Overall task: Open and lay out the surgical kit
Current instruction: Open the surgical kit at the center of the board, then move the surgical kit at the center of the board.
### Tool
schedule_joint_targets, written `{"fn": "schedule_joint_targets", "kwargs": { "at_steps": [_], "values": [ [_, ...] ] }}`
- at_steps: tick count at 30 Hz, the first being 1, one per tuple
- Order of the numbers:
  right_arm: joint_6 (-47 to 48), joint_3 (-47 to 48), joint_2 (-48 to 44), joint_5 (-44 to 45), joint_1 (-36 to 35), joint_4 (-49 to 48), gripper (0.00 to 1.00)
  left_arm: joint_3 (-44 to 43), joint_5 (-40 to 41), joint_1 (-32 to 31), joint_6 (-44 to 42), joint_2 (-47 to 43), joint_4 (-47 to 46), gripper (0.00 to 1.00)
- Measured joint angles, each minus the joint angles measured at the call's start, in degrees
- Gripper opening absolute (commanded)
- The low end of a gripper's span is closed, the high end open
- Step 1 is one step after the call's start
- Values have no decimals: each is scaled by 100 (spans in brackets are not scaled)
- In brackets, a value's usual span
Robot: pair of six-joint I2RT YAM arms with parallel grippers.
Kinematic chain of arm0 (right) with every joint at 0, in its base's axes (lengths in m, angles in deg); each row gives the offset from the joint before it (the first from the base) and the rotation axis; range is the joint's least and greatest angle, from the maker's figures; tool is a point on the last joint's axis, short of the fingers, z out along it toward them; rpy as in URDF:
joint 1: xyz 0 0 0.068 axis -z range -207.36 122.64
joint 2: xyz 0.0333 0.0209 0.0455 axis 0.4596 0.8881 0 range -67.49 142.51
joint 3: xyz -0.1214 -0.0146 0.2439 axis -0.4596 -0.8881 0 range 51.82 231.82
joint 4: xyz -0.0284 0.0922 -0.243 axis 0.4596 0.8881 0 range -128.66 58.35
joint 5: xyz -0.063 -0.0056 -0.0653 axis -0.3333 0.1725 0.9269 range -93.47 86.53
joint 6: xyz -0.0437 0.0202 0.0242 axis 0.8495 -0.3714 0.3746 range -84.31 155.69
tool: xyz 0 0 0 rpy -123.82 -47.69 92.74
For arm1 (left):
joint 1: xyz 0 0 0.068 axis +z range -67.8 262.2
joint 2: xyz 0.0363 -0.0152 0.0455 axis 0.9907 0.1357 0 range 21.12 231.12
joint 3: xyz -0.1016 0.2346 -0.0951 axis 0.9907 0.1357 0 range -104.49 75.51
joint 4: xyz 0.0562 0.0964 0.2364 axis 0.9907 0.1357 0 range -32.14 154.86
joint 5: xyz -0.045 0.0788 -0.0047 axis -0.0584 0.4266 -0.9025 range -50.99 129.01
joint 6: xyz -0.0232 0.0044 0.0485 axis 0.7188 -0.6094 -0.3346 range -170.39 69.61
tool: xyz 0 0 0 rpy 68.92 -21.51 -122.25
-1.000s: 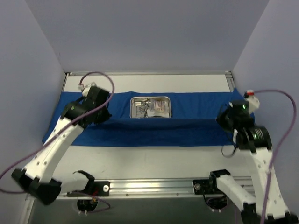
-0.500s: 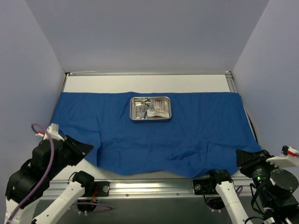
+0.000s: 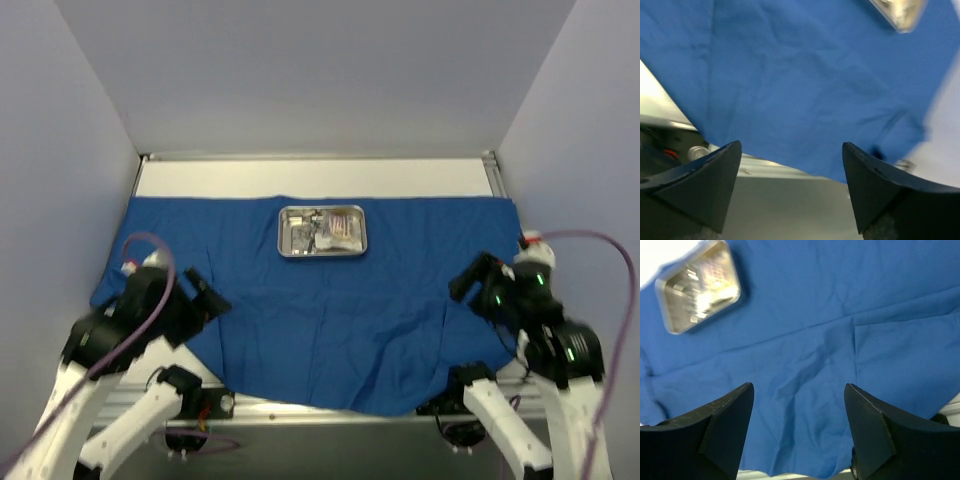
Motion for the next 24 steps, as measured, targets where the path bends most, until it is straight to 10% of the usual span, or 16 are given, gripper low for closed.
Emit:
{"fn": "schedule_joint_targets", "kwargs": {
  "at_steps": [24],
  "values": [
    [835, -345, 6798, 566, 313, -3928, 73, -2435, 568, 1578, -3980, 8229, -3711, 84]
  ]
}}
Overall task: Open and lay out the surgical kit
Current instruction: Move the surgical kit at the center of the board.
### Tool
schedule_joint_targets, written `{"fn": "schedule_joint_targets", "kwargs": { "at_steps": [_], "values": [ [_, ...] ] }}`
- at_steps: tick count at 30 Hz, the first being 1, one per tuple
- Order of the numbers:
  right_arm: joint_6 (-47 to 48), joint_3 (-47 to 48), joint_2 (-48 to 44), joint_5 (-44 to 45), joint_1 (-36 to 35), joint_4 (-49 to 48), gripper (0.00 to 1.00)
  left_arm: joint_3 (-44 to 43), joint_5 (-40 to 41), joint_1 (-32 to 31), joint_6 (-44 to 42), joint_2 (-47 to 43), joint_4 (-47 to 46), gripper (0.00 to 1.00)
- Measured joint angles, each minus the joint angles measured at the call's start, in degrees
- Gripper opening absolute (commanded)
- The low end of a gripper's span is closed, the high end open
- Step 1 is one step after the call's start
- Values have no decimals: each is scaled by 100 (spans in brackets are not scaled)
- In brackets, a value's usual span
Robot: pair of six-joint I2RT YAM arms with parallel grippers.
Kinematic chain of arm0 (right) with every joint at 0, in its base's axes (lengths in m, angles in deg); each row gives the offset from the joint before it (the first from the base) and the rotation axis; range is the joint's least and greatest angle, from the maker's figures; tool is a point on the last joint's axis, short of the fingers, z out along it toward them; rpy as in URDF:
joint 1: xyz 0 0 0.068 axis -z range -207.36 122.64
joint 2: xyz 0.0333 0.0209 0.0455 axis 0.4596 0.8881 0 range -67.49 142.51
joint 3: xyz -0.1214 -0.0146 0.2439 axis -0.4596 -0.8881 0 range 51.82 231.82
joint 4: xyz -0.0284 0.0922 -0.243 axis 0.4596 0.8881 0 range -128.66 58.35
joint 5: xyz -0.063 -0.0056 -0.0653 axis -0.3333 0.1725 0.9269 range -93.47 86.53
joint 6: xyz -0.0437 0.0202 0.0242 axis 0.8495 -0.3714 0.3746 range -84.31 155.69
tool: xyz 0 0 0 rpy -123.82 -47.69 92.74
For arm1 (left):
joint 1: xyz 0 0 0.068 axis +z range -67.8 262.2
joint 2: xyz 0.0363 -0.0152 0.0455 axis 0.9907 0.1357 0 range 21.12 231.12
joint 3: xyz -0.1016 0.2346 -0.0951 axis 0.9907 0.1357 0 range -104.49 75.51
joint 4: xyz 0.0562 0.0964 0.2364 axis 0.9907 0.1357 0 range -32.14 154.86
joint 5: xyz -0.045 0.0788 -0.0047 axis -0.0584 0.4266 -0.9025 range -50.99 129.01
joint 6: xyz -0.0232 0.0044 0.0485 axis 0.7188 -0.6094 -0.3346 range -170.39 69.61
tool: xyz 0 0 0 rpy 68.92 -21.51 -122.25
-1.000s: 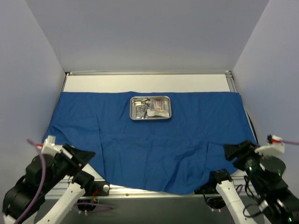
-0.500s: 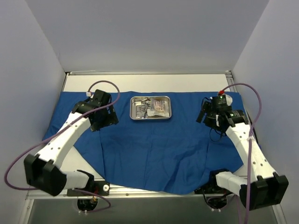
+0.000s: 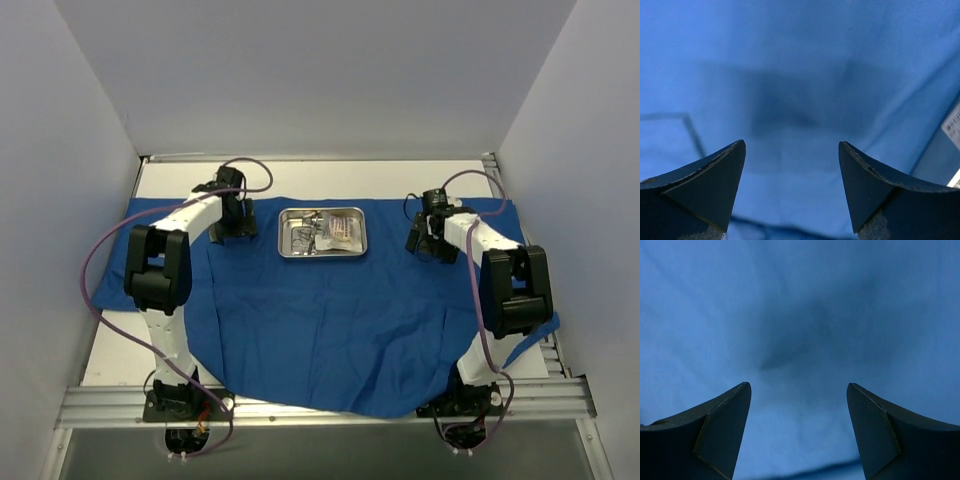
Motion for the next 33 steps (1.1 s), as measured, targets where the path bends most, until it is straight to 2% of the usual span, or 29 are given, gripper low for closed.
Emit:
{"fn": "schedule_joint_targets", "kwargs": {
  "at_steps": [5, 14, 17, 18, 20, 21, 23, 25, 26, 27, 28, 30, 33],
  "values": [
    [42, 205, 391, 66, 22, -297, 72, -151, -216, 7, -208, 422, -111, 78],
    [142, 223, 750, 28, 22, -691, 70, -498, -262, 79, -234, 754, -68, 76],
    [131, 177, 765, -20, 22, -839, 66, -610, -177, 79, -249, 833, 44, 66],
    [131, 162, 769, -35, 22, -885, 62, -627, -160, 83, -251, 846, 66, 53],
    [129, 149, 778, -68, 22, -962, 56, -649, -131, 111, -243, 857, 74, 42],
    [131, 149, 787, -63, 22, -997, 50, -651, -131, 127, -243, 859, 70, 38],
    [138, 151, 813, -46, 15, -1075, 44, -673, -138, 160, -232, 874, 90, 27],
    [149, 170, 837, -35, 11, -1117, 34, -737, -166, 188, -216, 909, 133, 17],
    [149, 186, 852, -22, 11, -1139, 30, -774, -179, 199, -212, 929, 164, 9],
    [149, 210, 874, -13, 11, -1147, 21, -815, -199, 208, -212, 957, 199, 6],
    [164, 240, 896, -11, 11, -1150, 16, -866, -223, 214, -212, 986, 245, 3],
    [155, 315, 953, 4, 11, -1154, 4, -977, -262, 227, -212, 1045, 350, 2],
    [153, 461, 1056, 11, 11, -1088, 0, -1180, -295, 243, -214, 1161, 549, 2]
  ]
}}
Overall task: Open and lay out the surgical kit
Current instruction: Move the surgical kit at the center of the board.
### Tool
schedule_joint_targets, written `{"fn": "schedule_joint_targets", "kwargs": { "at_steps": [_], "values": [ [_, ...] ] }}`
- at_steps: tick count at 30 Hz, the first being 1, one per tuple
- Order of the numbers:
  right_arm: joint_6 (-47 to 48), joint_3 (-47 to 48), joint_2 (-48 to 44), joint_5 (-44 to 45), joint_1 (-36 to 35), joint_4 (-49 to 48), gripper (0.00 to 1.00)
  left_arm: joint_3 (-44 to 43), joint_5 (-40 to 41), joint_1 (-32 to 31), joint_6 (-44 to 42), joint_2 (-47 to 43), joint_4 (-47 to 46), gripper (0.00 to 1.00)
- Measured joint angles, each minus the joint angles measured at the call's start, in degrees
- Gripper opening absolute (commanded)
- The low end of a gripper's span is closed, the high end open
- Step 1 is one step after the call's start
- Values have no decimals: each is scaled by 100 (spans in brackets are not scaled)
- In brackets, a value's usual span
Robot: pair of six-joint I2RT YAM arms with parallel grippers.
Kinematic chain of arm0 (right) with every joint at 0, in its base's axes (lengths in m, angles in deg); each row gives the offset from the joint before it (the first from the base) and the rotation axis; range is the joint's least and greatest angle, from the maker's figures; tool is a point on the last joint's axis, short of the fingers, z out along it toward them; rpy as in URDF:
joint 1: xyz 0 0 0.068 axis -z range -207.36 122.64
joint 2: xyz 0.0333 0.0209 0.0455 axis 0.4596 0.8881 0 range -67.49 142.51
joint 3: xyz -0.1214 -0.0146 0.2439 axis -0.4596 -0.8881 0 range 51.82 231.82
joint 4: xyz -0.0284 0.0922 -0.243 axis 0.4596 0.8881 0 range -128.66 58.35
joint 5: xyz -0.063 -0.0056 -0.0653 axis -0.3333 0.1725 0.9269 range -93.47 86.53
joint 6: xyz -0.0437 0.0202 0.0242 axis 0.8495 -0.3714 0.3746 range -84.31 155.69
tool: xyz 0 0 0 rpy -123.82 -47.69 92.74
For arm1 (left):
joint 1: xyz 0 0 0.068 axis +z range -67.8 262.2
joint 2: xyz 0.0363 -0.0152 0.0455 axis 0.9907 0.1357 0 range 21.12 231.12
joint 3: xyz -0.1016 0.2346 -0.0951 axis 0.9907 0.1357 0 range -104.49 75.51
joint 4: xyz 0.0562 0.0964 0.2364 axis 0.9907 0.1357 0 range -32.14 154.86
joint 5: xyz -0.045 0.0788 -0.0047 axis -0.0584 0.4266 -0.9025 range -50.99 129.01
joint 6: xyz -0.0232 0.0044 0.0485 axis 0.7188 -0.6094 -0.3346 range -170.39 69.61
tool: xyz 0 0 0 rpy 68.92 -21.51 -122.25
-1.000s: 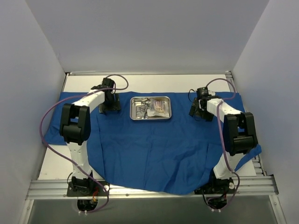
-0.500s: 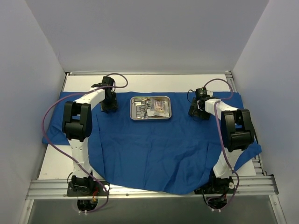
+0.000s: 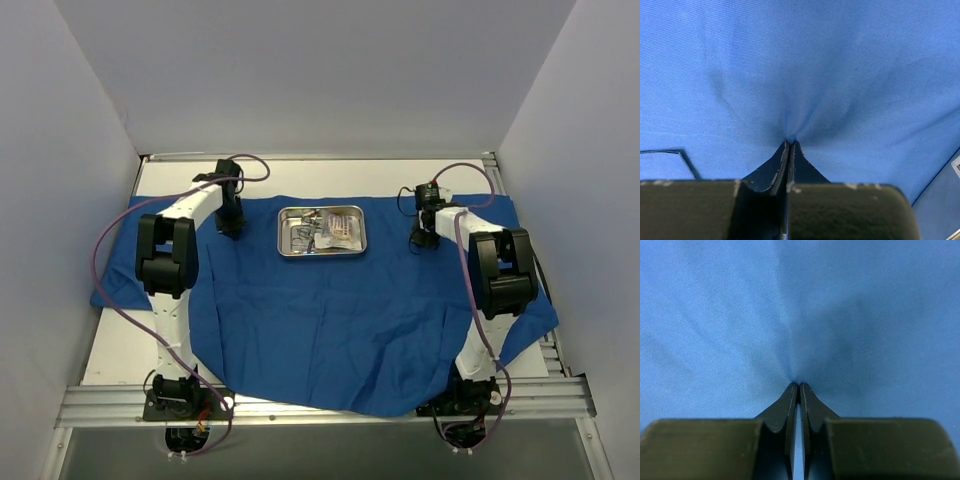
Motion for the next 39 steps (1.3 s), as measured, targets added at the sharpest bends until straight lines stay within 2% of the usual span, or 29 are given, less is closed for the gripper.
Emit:
{"fn": "schedule_joint_targets", "kwargs": {
  "at_steps": [9, 17, 23, 28, 39],
  "values": [
    [-55, 890, 603, -2, 11, 284, 0, -1113, -50, 94, 2, 643, 599, 2],
    [-197, 2138, 1475, -15, 96, 291, 0, -3104, -44, 190, 20, 1770, 1025, 2],
    [-221, 2951, 2031, -76, 201, 216, 0, -4354, -48, 210, 63, 2485, 1016, 2],
    [-208, 3506, 2404, -151, 280, 164, 0, -4758, -76, 214, 153, 2732, 907, 2],
    [-170, 4074, 2817, -417, 420, -98, 0, -4850, -343, 284, 201, 2846, 431, 2]
  ]
}}
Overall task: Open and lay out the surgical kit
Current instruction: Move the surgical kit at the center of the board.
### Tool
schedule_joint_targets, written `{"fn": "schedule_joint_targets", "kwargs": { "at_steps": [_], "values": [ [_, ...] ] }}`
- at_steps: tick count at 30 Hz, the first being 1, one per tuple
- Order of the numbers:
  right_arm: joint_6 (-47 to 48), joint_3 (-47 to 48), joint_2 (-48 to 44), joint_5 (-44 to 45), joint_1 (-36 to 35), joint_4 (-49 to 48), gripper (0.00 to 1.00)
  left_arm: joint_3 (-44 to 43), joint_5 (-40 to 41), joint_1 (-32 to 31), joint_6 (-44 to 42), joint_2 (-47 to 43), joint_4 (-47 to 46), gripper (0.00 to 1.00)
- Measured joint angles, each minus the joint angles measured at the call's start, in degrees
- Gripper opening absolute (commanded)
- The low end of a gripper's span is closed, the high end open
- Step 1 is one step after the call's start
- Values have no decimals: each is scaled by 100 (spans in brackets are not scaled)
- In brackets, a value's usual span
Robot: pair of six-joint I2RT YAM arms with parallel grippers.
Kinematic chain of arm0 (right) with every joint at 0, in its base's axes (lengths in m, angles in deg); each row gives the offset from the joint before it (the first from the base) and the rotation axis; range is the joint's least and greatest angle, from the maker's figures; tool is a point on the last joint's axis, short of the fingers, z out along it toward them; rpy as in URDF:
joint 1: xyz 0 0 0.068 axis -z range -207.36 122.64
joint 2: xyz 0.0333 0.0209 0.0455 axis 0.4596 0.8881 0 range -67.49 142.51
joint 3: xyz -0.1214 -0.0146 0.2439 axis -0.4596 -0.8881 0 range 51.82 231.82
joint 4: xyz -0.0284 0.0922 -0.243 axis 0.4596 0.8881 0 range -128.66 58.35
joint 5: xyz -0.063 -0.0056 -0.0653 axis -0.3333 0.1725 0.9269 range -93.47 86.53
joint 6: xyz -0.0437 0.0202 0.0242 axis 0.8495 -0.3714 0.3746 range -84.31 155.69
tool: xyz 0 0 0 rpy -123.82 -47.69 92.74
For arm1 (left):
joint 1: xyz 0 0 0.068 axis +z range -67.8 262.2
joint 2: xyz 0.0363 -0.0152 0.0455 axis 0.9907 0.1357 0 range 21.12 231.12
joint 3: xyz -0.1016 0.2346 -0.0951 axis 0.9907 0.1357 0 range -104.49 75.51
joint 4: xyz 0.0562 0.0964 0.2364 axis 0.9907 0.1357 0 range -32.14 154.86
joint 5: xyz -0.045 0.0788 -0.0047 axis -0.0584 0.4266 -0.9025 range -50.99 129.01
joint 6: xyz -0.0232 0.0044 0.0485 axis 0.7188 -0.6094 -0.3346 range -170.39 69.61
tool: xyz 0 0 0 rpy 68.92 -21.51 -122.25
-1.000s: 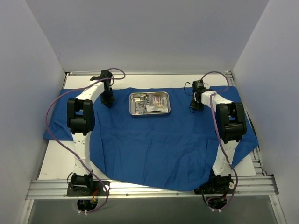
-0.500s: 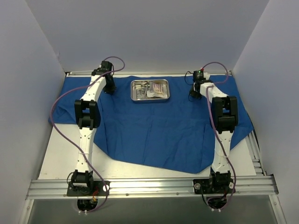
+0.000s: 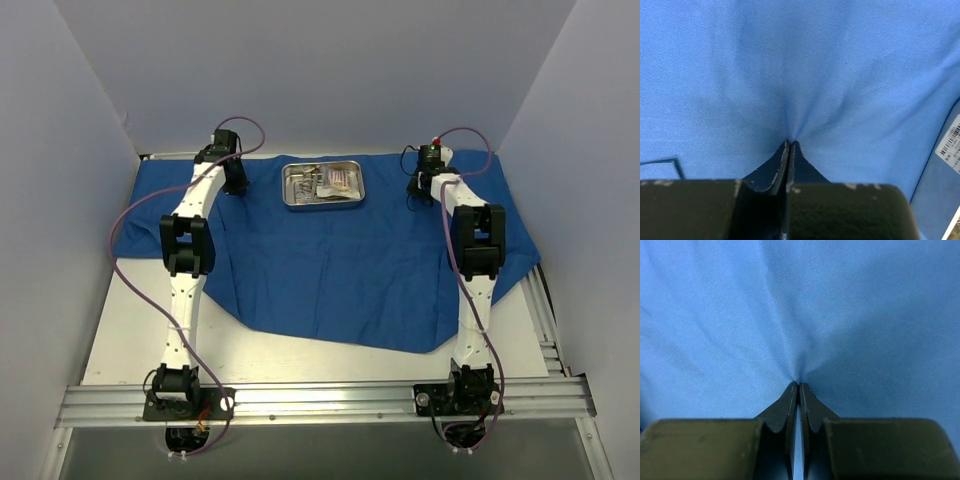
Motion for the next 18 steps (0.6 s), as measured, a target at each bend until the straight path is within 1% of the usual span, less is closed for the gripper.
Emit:
{"fn": "schedule_joint_targets", "kwargs": {
  "at_steps": [8, 18],
  "values": [
    [-92, 0, 48, -179, 57, -195, 0, -120, -188, 79, 111, 144, -402, 2],
    [-87, 109, 146, -236, 59, -308, 0, -146, -308, 181, 584, 201, -660, 2]
  ]
}}
